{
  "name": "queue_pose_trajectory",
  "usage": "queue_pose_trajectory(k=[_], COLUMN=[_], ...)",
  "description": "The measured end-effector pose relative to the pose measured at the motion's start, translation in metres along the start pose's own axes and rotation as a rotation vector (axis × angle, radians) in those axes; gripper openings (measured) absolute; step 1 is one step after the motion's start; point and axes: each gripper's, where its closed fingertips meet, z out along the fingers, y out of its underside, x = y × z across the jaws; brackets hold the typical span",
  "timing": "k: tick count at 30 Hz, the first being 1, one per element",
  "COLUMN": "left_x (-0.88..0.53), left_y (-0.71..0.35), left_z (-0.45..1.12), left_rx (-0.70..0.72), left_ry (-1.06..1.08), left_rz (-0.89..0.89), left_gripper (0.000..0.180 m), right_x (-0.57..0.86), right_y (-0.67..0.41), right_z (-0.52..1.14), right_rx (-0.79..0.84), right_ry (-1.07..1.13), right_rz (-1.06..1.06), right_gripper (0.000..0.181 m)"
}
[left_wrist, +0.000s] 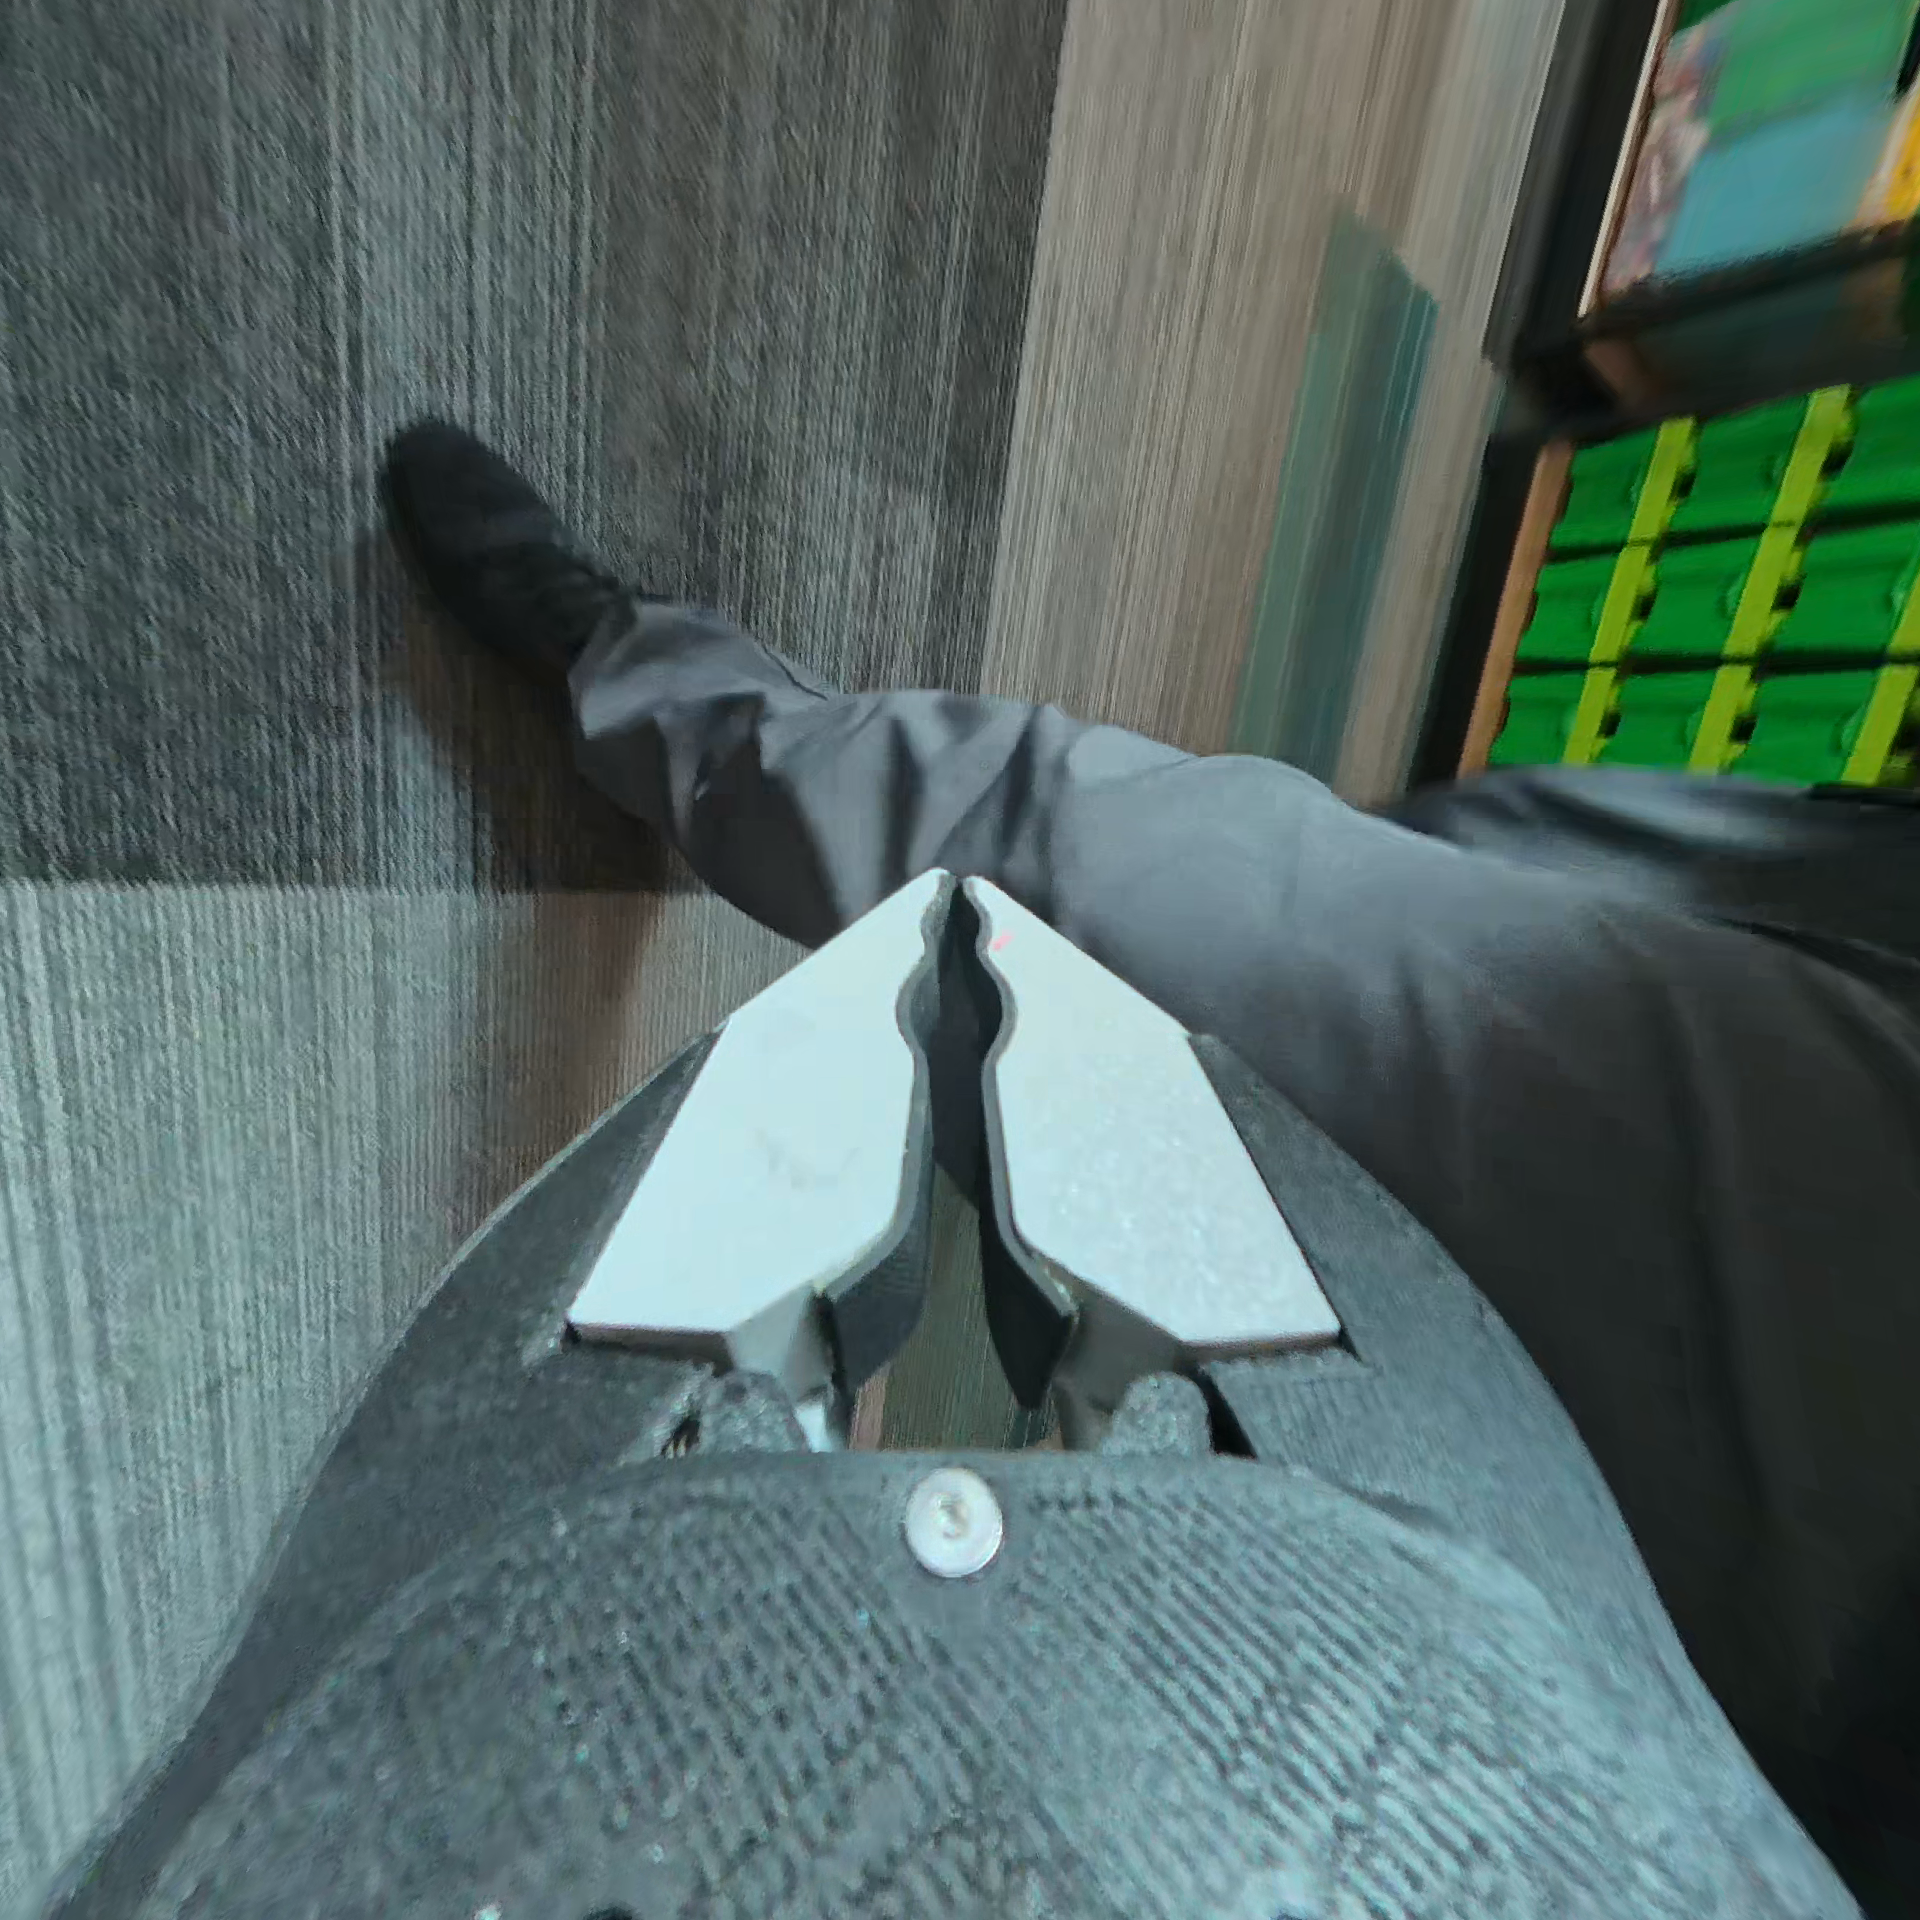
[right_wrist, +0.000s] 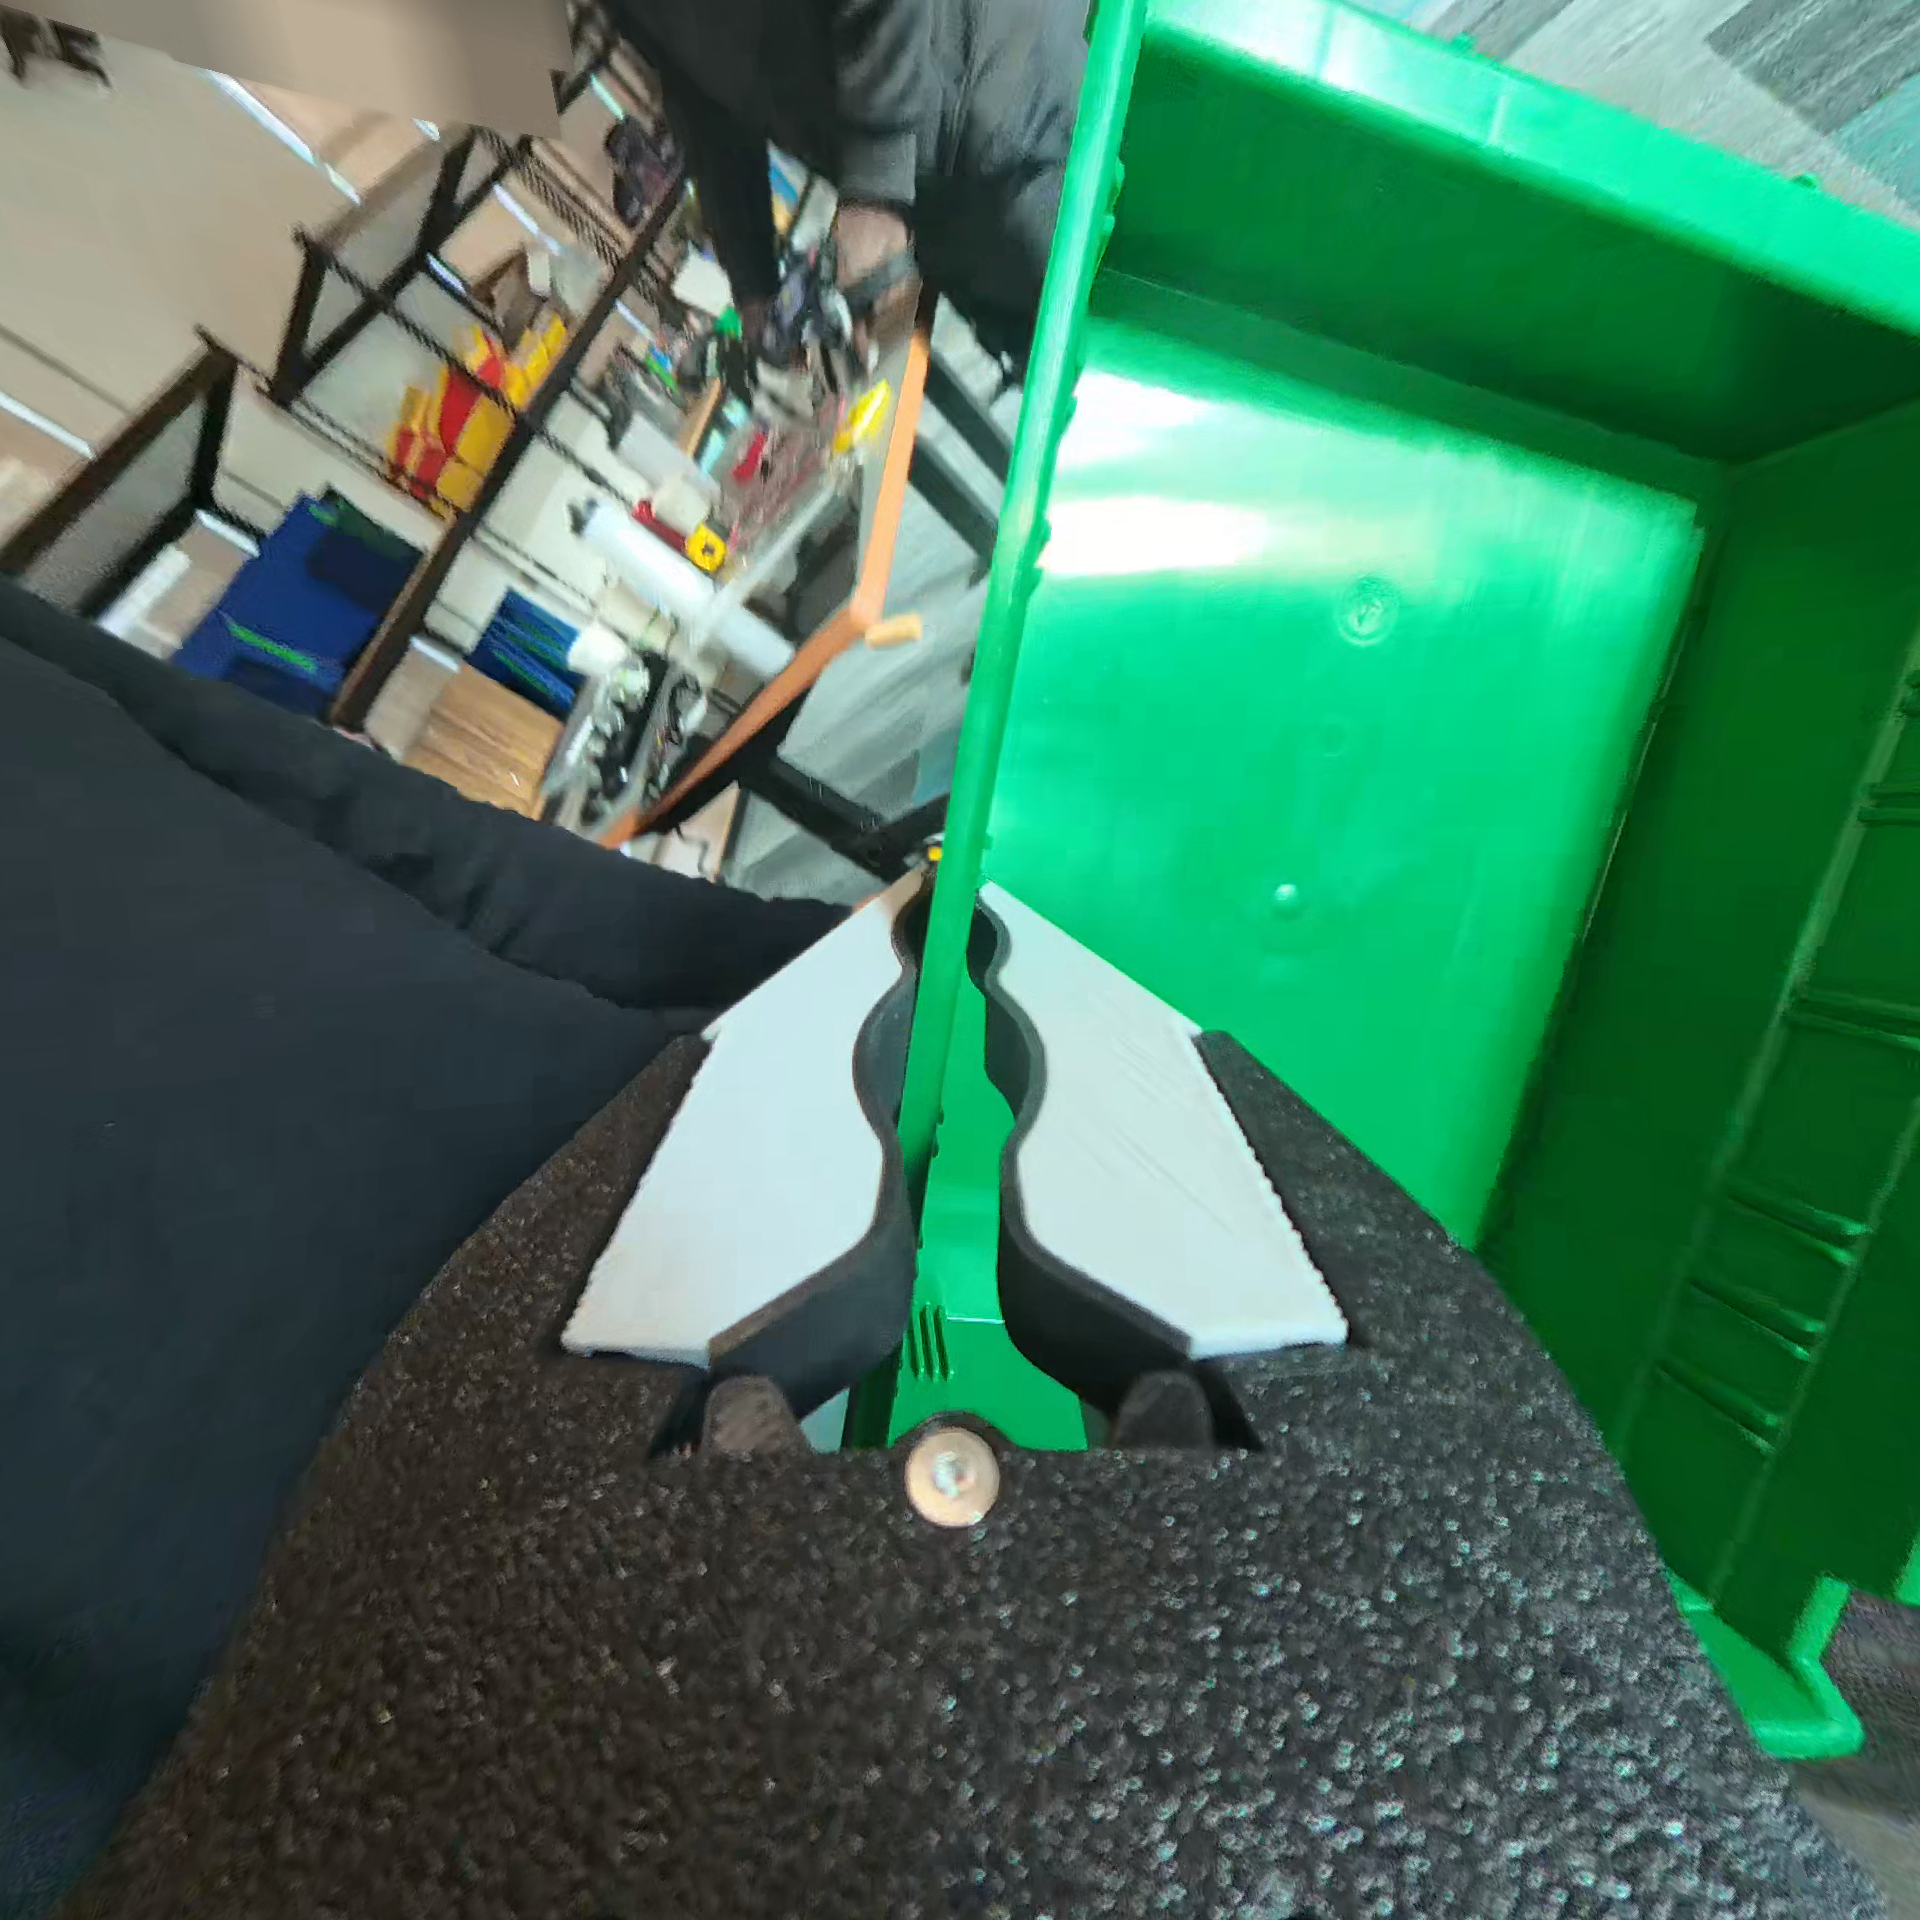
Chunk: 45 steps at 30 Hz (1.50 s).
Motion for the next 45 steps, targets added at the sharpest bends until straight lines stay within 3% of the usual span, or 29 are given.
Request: queue_pose_trajectory(k=[4, 10, 14, 17, 19, 26, 30, 36, 40, 41, 43, 45], left_x=[-0.037, -0.081, -0.119, -0.164, -0.193, -0.326, -0.421, -0.564, -0.656, -0.678, -0.722, -0.762], left_y=[-0.165, -0.404, -0.484, -0.508, -0.528, -0.67, -0.755, -0.874, -0.977, -1.001, -1.033, -1.039], left_z=[-0.038, -0.112, -0.128, -0.146, -0.162, -0.21, -0.226, -0.307, -0.451, -0.493, -0.57, -0.624], left_rx=[-0.034, -0.09, -0.213, -0.315, -0.311, 0.063, 0.248, 0.324, 0.504, 0.577, 0.672, 0.677], left_ry=[0.028, -0.006, 0.144, 0.096, 0.063, -0.119, -0.099, 0.049, 0.074, 0.084, 0.098, 0.158], left_rz=[0.088, 0.459, 0.414, 0.402, 0.291, -0.114, -0.233, -0.256, -0.214, -0.208, -0.177, -0.169], left_gripper=[0.0, 0.0, 0.0, 0.0, 0.0, 0.0, 0.0, 0.0, 0.0, 0.016, 0.023, 0.035], right_x=[0.06, 0.169, 0.262, 0.323, 0.357, 0.436, 0.475, 0.503, 0.502, 0.501, 0.503, 0.502], right_y=[-0.122, -0.283, -0.386, -0.466, -0.526, -0.703, -0.777, -0.865, -0.924, -0.937, -0.962, -0.984], right_z=[0.047, 0.117, 0.173, 0.214, 0.245, 0.39, 0.504, 0.698, 0.825, 0.857, 0.923, 0.992], right_rx=[0.057, 0.07, 0.071, 0.031, -0.019, -0.284, -0.367, -0.554, -0.709, -0.74, -0.784, -0.81], right_ry=[-0.073, -0.133, -0.206, -0.283, -0.337, -0.391, -0.386, -0.26, -0.254, -0.255, -0.255, -0.298], right_rz=[0.05, -0.012, -0.035, -0.076, -0.08, -0.245, -0.315, -0.472, -0.674, -0.731, -0.864, -0.934], right_gripper=[0.002, 0.003, 0.002, 0.002, 0.002, 0.001, 0.001, 0.002, 0.002, 0.002, 0.002, 0.002])
